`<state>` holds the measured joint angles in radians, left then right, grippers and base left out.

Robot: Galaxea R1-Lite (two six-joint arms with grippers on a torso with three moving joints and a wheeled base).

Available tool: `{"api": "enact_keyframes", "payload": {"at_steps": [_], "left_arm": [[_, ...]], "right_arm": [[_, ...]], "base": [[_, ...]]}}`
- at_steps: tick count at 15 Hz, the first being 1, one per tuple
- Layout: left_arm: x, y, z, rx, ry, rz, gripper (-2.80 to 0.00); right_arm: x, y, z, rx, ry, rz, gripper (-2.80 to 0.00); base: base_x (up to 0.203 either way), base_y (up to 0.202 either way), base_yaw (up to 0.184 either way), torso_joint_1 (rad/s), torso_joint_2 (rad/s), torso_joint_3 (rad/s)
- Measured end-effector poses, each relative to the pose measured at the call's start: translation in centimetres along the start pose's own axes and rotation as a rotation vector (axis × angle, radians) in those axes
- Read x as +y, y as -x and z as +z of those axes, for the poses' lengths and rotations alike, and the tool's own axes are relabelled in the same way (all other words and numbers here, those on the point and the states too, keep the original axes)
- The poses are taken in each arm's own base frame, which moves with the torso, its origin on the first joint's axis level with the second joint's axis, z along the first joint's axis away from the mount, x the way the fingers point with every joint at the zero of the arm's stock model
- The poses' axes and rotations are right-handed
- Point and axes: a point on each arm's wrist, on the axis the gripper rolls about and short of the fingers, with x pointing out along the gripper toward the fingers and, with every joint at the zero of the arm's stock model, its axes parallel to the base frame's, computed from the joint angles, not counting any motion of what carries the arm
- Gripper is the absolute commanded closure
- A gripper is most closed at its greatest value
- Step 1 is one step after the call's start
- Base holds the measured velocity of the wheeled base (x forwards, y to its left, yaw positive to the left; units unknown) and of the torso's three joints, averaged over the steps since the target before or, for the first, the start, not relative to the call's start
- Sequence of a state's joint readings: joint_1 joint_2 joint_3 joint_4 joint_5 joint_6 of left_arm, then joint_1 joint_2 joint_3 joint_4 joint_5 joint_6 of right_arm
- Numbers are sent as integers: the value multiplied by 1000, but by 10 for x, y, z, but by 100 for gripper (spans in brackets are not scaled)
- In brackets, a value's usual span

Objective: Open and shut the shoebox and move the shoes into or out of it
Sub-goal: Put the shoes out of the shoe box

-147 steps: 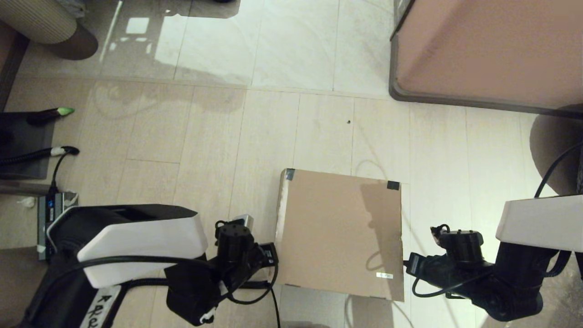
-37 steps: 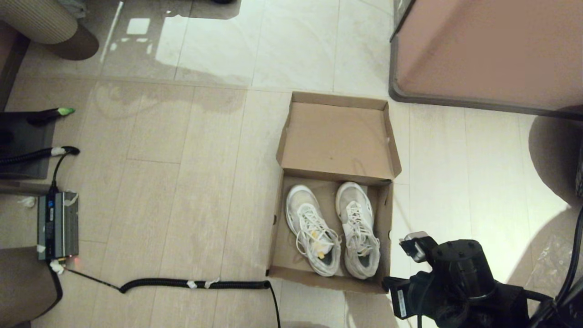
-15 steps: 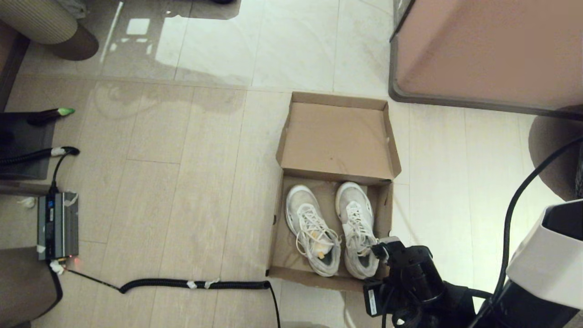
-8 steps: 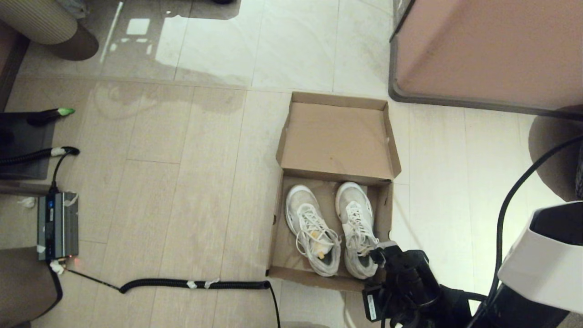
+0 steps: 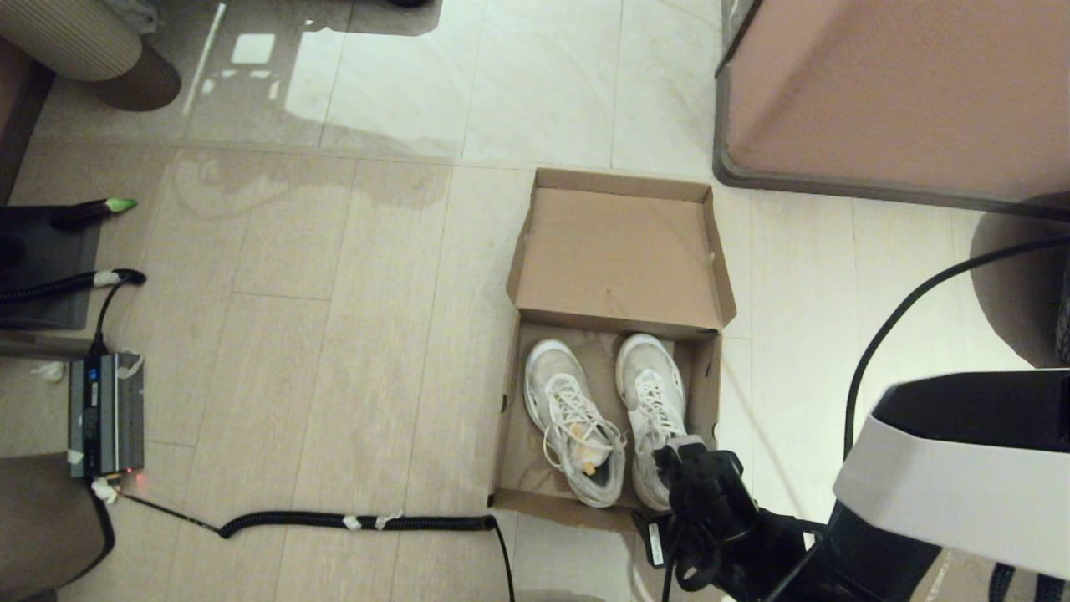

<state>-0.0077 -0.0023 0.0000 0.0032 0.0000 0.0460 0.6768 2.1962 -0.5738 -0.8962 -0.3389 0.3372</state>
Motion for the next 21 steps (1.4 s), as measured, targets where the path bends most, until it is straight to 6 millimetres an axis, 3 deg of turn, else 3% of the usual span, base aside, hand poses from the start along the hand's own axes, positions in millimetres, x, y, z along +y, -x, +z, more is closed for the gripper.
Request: {"api": "enact_keyframes", "payload": {"at_steps": [4, 12, 13, 21], "left_arm": [[0, 0, 0, 0, 0, 0, 0], [0, 0, 0, 0, 0, 0, 0], [0, 0, 0, 0, 0, 0, 0], [0, 0, 0, 1, 0, 0, 0]], "right_arm": [[11, -29, 3, -20, 19, -14, -280], [11, -84, 20, -50, -14, -133, -280], [12, -88, 22, -40, -12, -140, 0], [18, -96, 37, 52, 25, -176, 0]], "base": [[0, 0, 0, 0, 0, 0], [0, 0, 0, 0, 0, 0], [0, 0, 0, 0, 0, 0], [0, 0, 0, 0, 0, 0]]}}
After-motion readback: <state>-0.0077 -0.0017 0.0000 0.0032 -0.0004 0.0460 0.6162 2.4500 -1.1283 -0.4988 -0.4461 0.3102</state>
